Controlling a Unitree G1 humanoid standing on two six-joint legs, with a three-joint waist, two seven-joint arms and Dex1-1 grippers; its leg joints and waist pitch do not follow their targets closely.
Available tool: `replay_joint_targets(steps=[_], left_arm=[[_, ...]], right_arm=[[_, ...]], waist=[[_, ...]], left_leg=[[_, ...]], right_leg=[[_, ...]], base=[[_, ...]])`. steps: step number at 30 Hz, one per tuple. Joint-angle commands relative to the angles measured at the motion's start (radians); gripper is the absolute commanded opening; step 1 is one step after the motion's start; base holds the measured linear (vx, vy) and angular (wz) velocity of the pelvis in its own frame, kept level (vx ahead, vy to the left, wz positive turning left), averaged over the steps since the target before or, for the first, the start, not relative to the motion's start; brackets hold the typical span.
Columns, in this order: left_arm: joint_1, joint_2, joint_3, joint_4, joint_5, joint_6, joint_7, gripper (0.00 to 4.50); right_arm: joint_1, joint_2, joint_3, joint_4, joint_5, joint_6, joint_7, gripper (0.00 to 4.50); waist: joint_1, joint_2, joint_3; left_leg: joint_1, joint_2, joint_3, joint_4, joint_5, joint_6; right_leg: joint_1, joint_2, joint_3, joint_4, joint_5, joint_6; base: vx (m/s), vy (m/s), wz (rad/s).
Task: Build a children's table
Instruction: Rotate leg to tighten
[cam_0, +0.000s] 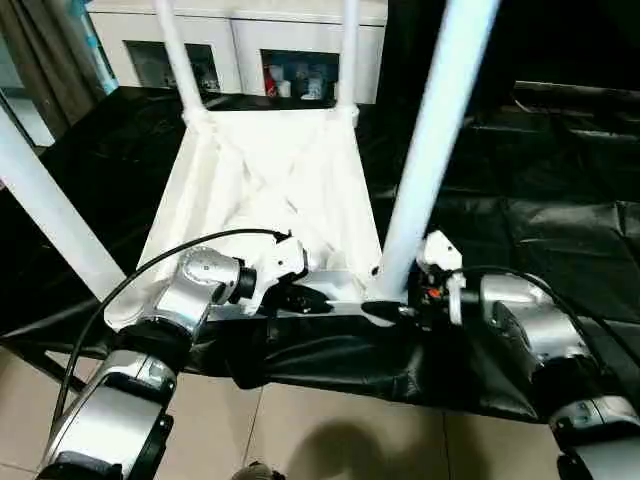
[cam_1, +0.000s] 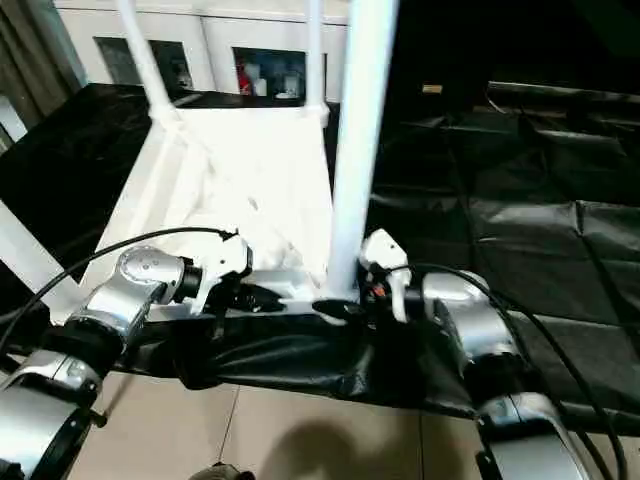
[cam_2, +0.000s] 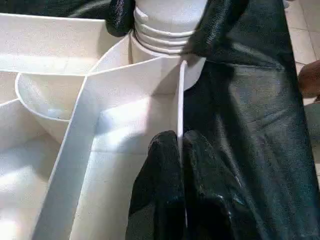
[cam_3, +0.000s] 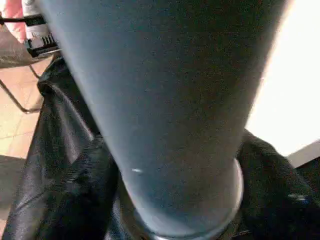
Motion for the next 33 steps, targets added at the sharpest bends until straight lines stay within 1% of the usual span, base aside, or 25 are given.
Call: replay_joint_targets(steps=[1,3,5,7,9,10,11,12,14,15,17,18,20,21,22,23,24,25,26,27,28,29,30,32,33], left_arm=[[0.010,-0.014,-0.003,-0.020,-0.026,0.001,-0.006,0.00],[0.016,-0.015,-0.003,-0.030,-0.028,0.009,-0.008,0.00],[0.017,-0.020,0.000,-0.031,-0.029,0.013,0.003,0.00],[0.011,-0.033,0.005,-0.021,-0.020,0.018,0.048,0.00],[-0.005,-0.054,0.010,0.008,0.002,0.025,0.128,0.00],[-0.021,-0.072,0.017,0.037,0.016,0.031,0.194,0.00],[-0.034,-0.087,0.023,0.059,0.024,0.035,0.245,0.00],[-0.054,-0.116,0.032,0.088,0.029,0.044,0.309,0.00],[-0.063,-0.132,0.034,0.100,0.034,0.047,0.344,0.00],[-0.081,-0.160,0.034,0.121,0.045,0.052,0.410,0.00],[-0.092,-0.180,0.036,0.133,0.049,0.059,0.450,0.00],[-0.123,-0.232,0.046,0.171,0.057,0.072,0.565,0.00],[-0.136,-0.253,0.047,0.188,0.067,0.071,0.621,0.00],[-0.141,-0.261,0.045,0.194,0.075,0.068,0.643,0.00],[-0.146,-0.267,0.042,0.201,0.080,0.063,0.658,0.00],[-0.149,-0.276,0.043,0.204,0.078,0.060,0.662,0.00],[-0.149,-0.283,0.041,0.205,0.077,0.056,0.655,0.00],[-0.148,-0.284,0.040,0.203,0.076,0.054,0.650,0.00],[-0.144,-0.286,0.034,0.198,0.077,0.045,0.628,0.00],[-0.144,-0.286,0.034,0.198,0.077,0.045,0.628,0.00],[-0.139,-0.281,0.030,0.190,0.077,0.037,0.606,0.00],[-0.136,-0.274,0.026,0.186,0.076,0.027,0.582,0.00],[-0.133,-0.268,0.024,0.182,0.074,0.019,0.563,0.00],[-0.128,-0.259,0.020,0.176,0.072,0.006,0.533,0.00],[-0.113,-0.239,0.011,0.157,0.068,-0.010,0.474,0.00]], right_arm=[[0.017,0.000,0.027,-0.010,0.002,0.020,0.039,2.99],[0.025,0.000,0.028,-0.019,0.006,0.030,0.045,2.79],[0.031,0.003,0.026,-0.025,0.007,0.036,0.038,2.76],[0.037,0.016,0.014,-0.025,0.002,0.046,-0.009,2.72],[0.035,0.043,-0.004,-0.003,-0.015,0.054,-0.110,2.72],[0.025,0.069,-0.022,0.028,-0.028,0.056,-0.205,2.72],[0.017,0.091,-0.037,0.051,-0.035,0.061,-0.276,2.72],[0.008,0.127,-0.058,0.086,-0.044,0.063,-0.385,2.71],[0.004,0.147,-0.069,0.103,-0.046,0.066,-0.440,2.70],[-0.003,0.182,-0.086,0.131,-0.047,0.072,-0.526,2.70],[-0.008,0.206,-0.094,0.142,-0.048,0.074,-0.571,2.70],[-0.037,0.275,-0.127,0.181,-0.044,0.079,-0.725,2.70],[-0.059,0.309,-0.144,0.205,-0.046,0.071,-0.804,2.70],[-0.071,0.326,-0.151,0.218,-0.047,0.064,-0.841,2.70],[-0.081,0.339,-0.155,0.228,-0.051,0.056,-0.868,2.70],[-0.089,0.355,-0.153,0.231,-0.053,0.033,-0.872,2.70],[-0.093,0.370,-0.150,0.228,-0.050,0.008,-0.855,2.70],[-0.091,0.371,-0.148,0.224,-0.050,0.002,-0.847,2.70],[-0.084,0.377,-0.138,0.204,-0.048,-0.033,-0.810,3.05],[-0.084,0.377,-0.138,0.204,-0.048,-0.033,-0.810,3.26],[-0.076,0.373,-0.139,0.183,-0.033,-0.036,-0.769,3.26],[-0.070,0.364,-0.139,0.167,-0.025,-0.040,-0.733,3.41],[-0.066,0.354,-0.138,0.154,-0.018,-0.040,-0.700,3.41],[-0.060,0.335,-0.125,0.140,-0.016,-0.036,-0.655,3.60],[-0.050,0.293,-0.089,0.124,-0.034,-0.050,-0.585,3.73]], waist=[[0.002,-0.015,-0.063],[0.002,-0.015,-0.064],[0.003,-0.016,-0.065],[0.005,-0.017,-0.065],[0.006,-0.016,-0.061],[0.006,-0.007,-0.061],[0.003,-0.011,-0.056],[-0.005,-0.012,-0.048],[-0.012,-0.013,-0.046],[-0.017,-0.013,-0.046],[-0.021,-0.012,-0.042],[-0.024,0.000,-0.045],[-0.032,0.002,-0.045],[-0.031,0.000,-0.048],[-0.031,0.001,-0.048],[-0.034,0.010,-0.048],[-0.034,0.014,-0.050],[-0.034,0.010,-0.051],[-0.034,0.009,-0.052],[-0.033,0.010,-0.052],[-0.033,0.008,-0.052],[-0.033,0.006,-0.052],[-0.030,0.008,-0.054],[-0.030,0.008,-0.055],[-0.028,0.006,-0.055]], left_leg=[[0.026,0.076,-0.031,-0.060,-0.077,0.130],[0.026,0.076,-0.032,-0.060,-0.073,0.127],[0.026,0.076,-0.032,-0.059,-0.066,0.129],[0.026,0.075,-0.031,-0.057,-0.058,0.133],[0.026,0.076,-0.031,-0.060,-0.070,0.127],[0.027,0.076,-0.033,-0.061,-0.081,0.114],[0.030,0.076,-0.033,-0.067,-0.135,0.084],[0.029,0.073,-0.035,-0.077,-0.191,0.043],[0.036,0.072,-0.039,-0.083,-0.249,0.005],[0.041,0.072,-0.040,-0.084,-0.275,-0.014],[0.041,0.070,-0.041,-0.088,-0.293,-0.021],[0.040,0.070,-0.043,-0.089,-0.284,-0.031],[0.040,0.069,-0.045,-0.094,-0.300,-0.049],[0.042,0.068,-0.044,-0.092,-0.298,-0.041],[0.042,0.068,-0.042,-0.090,-0.294,-0.035],[0.039,0.067,-0.042,-0.090,-0.292,-0.032],[0.037,0.065,-0.043,-0.089,-0.282,-0.026],[0.037,0.065,-0.040,-0.088,-0.278,-0.019],[0.034,0.065,-0.040,-0.086,-0.266,-0.007],[0.034,0.066,-0.040,-0.084,-0.256,-0.001],[0.034,0.065,-0.038,-0.082,-0.243,0.012],[0.032,0.064,-0.037,-0.081,-0.237,0.021],[0.027,0.065,-0.038,-0.079,-0.206,0.049],[0.025,0.065,-0.038,-0.077,-0.188,0.064],[0.023,0.066,-0.037,-0.075,-0.179,0.072]], right_leg=[[0.040,-0.083,0.044,-0.047,0.099,-0.294],[0.040,-0.082,0.044,-0.046,0.095,-0.292],[0.040,-0.082,0.044,-0.045,0.106,-0.291],[0.039,-0.081,0.045,-0.044,0.114,-0.290],[0.037,-0.082,0.045,-0.049,0.084,-0.284],[0.035,-0.082,0.046,-0.049,0.062,-0.281],[0.033,-0.084,0.047,-0.061,-0.014,-0.277],[0.034,-0.085,0.049,-0.070,-0.109,-0.264],[0.034,-0.088,0.049,-0.081,-0.214,-0.242],[0.032,-0.091,0.054,-0.090,-0.264,-0.222],[0.030,-0.090,0.056,-0.096,-0.294,-0.206],[0.029,-0.088,0.057,-0.094,-0.283,-0.198],[0.029,-0.084,0.055,-0.094,-0.259,-0.198],[0.031,-0.084,0.054,-0.094,-0.241,-0.198],[0.028,-0.084,0.056,-0.094,-0.227,-0.200],[0.029,-0.083,0.056,-0.093,-0.201,-0.206],[0.033,-0.083,0.054,-0.089,-0.175,-0.210],[0.032,-0.082,0.054,-0.091,-0.160,-0.211],[0.036,-0.084,0.054,-0.088,-0.136,-0.216],[0.036,-0.084,0.054,-0.087,-0.126,-0.217],[0.035,-0.082,0.054,-0.086,-0.109,-0.223],[0.037,-0.082,0.054,-0.086,-0.106,-0.225],[0.042,-0.085,0.053,-0.082,-0.083,-0.224],[0.042,-0.082,0.050,-0.081,-0.071,-0.229],[0.043,-0.083,0.048,-0.079,-0.072,-0.231]], base=[[0.000,0.000,0.00],[0.000,0.000,0.00],[0.000,0.000,0.00],[0.000,0.000,0.00],[0.000,0.000,0.00],[0.000,0.000,0.00],[0.000,0.000,0.00],[0.000,0.000,0.00],[0.000,0.000,0.00],[0.000,0.000,0.00],[0.000,0.000,0.00],[0.000,0.000,0.00],[0.000,0.000,0.00],[0.000,0.000,0.00],[0.000,0.000,0.00],[0.000,0.000,0.00],[0.000,0.000,0.00],[0.000,0.000,0.00],[0.000,0.000,0.00],[0.000,0.000,0.00],[0.000,0.000,0.00],[0.000,0.000,0.00],[0.000,0.000,0.00],[0.000,0.000,0.00],[0.000,0.000,0.00]])
